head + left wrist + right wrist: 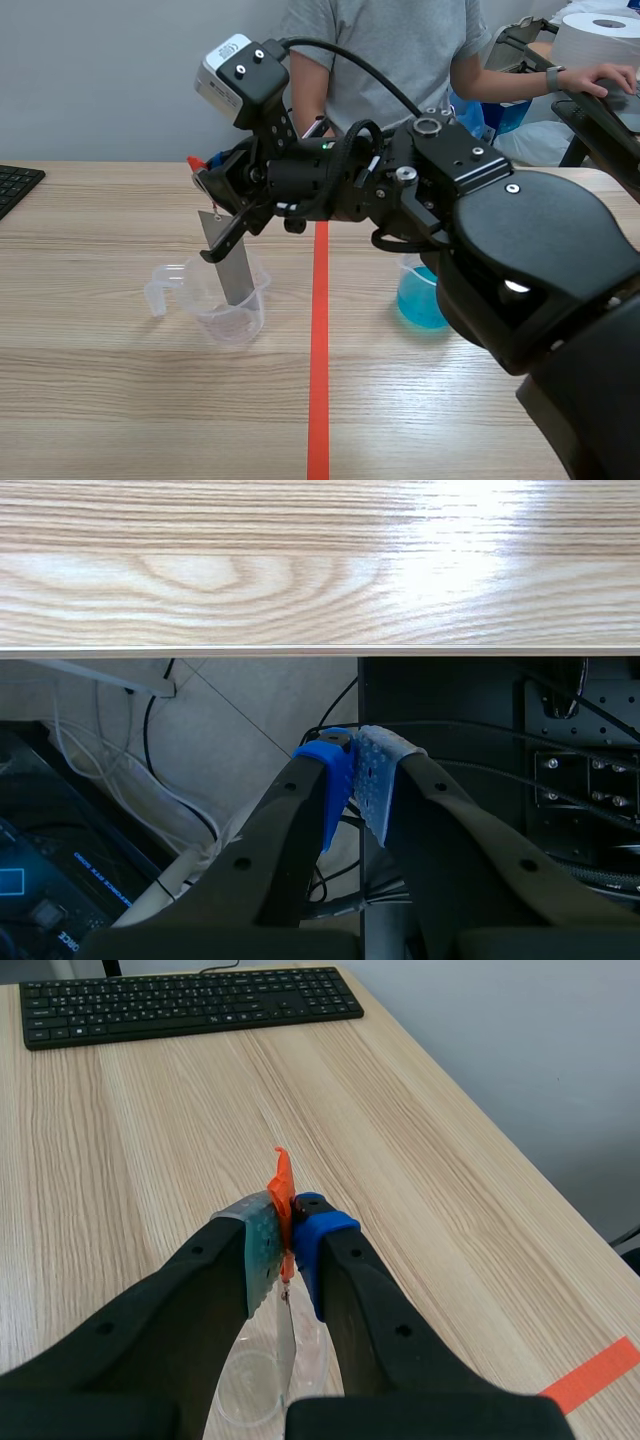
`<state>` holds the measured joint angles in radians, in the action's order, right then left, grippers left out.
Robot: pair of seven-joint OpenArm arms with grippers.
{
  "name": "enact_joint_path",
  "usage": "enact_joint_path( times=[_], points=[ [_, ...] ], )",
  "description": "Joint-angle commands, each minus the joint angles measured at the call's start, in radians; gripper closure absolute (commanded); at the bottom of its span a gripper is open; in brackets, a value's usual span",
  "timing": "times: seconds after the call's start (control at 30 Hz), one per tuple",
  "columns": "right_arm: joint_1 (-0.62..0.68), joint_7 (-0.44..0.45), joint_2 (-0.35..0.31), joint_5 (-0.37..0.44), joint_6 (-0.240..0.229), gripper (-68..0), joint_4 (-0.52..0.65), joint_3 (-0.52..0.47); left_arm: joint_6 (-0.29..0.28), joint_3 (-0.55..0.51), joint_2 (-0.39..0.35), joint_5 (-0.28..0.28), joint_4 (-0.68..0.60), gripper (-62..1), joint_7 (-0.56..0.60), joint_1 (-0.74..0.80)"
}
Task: Do the redox reaction experiment.
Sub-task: 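Put the plate into the left beaker, then return to the home posture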
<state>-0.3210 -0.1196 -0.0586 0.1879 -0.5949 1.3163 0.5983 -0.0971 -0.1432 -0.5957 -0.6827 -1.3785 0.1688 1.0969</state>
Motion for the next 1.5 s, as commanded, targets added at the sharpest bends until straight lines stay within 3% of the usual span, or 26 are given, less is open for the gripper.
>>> enact_joint_path(
  times=[0.0,0.17,0.23,0.4,0.53,0.73,0.9,1.07,1.27,1.47],
  points=[
    [-0.03,0.018,0.003,-0.005,0.0,-1.5,0.015,0.016,0.001,0.003,0.002,-0.006,-0.008,-4.7,0.014,-0.003],
    [-0.028,0.018,0.003,-0.027,-0.006,-1.8,0.015,0.037,0.001,0.003,0.002,-0.006,-0.008,-4.7,0.014,-0.003],
    [-0.028,0.018,0.003,-0.027,-0.021,-6.5,0.015,0.038,0.001,0.003,0.003,-0.006,-0.008,-4.7,0.013,-0.003],
    [-0.028,0.02,0.003,-0.025,-0.074,-27.7,0.015,0.038,0.001,0.003,0.003,-0.006,-0.008,-4.7,0.013,-0.003],
    [-0.025,0.054,0.004,-0.003,-0.144,-45.9,0.015,0.038,0.001,0.003,0.003,-0.006,-0.008,-4.7,0.013,-0.003],
    [-0.025,0.086,0.003,0.094,-0.151,-67.9,0.015,0.092,0.001,0.003,0.003,-0.006,-0.008,-4.7,0.013,-0.003],
    [-0.022,0.085,0.003,0.161,-0.151,-67.9,0.03,0.14,0.001,0.003,0.003,-0.006,-0.008,-11.5,0.013,-0.003],
    [-0.02,0.083,-0.002,0.165,-0.151,-67.9,0.073,0.142,0.001,0.003,0.003,-0.006,-0.008,-19.9,0.014,-0.003],
    [0.029,0.082,-0.051,0.164,-0.042,-67.9,0.169,0.14,0.0,0.008,0.003,-0.006,-0.008,-34.3,0.014,-0.003],
    [0.137,0.111,-0.159,0.164,0.066,-67.9,0.307,0.104,-0.002,0.008,0.003,-0.006,-0.008,-50.2,0.014,-0.003]
  ],
)
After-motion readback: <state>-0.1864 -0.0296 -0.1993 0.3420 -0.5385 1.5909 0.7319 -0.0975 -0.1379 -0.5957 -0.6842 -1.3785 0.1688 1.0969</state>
